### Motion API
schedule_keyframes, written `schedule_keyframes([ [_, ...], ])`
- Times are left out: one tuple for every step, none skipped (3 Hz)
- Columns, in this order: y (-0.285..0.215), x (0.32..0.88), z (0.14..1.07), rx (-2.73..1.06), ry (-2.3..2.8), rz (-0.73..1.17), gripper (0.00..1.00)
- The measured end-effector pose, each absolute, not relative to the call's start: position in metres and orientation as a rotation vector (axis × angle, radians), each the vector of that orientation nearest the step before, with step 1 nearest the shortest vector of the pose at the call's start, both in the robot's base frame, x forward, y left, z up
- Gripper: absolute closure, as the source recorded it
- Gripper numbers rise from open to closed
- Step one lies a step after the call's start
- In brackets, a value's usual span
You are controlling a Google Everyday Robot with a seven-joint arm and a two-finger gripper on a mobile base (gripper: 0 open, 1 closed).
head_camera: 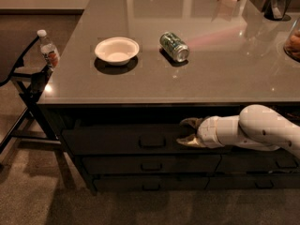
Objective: Open top drawer
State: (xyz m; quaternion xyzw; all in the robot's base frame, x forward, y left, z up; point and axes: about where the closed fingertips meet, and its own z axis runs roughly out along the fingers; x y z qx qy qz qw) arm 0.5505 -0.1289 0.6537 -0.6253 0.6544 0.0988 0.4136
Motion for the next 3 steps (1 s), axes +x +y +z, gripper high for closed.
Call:
schedule_keyframes([
  [-0.1289, 0.5506, 0.6549, -1.572, 1.645, 0.248, 1.00],
  [-0.1294, 0.5456, 0.6550, -1.560, 1.655, 0.252, 1.00],
  [-0.1297, 0.5454, 0.6564, -1.559, 1.655, 0.253, 1.00],
])
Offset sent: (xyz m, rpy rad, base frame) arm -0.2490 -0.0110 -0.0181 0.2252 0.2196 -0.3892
